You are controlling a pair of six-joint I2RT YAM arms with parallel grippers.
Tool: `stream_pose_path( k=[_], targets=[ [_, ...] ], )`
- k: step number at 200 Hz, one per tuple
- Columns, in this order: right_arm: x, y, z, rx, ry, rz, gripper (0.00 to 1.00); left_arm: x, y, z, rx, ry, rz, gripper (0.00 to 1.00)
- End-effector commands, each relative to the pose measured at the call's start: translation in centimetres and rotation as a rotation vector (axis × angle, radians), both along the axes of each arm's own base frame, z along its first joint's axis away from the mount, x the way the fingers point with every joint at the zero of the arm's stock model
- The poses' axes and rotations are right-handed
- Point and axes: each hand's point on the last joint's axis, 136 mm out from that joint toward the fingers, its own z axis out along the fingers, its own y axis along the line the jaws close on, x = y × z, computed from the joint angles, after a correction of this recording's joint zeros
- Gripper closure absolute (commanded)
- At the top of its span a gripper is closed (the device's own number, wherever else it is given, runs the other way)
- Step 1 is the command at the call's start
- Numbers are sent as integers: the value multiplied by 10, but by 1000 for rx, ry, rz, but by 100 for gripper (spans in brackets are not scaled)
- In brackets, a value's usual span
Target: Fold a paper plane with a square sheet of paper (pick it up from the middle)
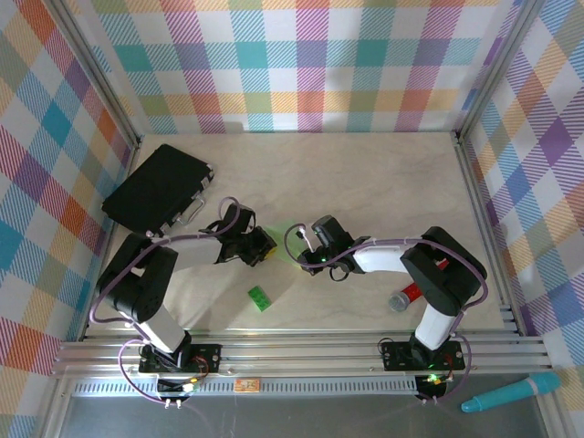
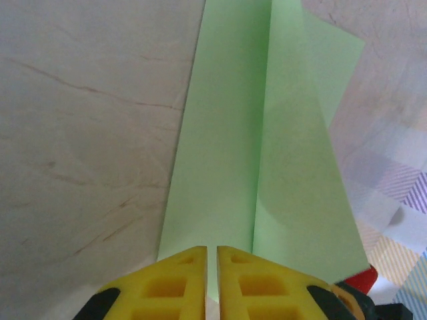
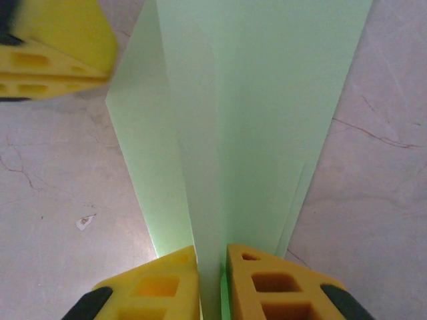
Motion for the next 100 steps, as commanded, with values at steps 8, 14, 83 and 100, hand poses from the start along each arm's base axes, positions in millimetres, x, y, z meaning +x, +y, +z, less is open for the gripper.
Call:
stream_pose_path(
  k=[8, 14, 83, 100],
  targets=[
    [-18, -8, -19, -46, 98, 23, 80, 10, -17, 4, -50, -27, -23, 91],
    [-18, -7, -17, -44, 97, 25, 80, 10, -17, 2, -46, -20, -24, 92],
    [-11, 2, 12, -11, 94, 16, 73, -7, -8, -23, 45, 64, -36, 93],
    [-10, 3, 17, -5, 90, 12, 72, -8, -6, -25, 63, 72, -38, 93]
  ],
)
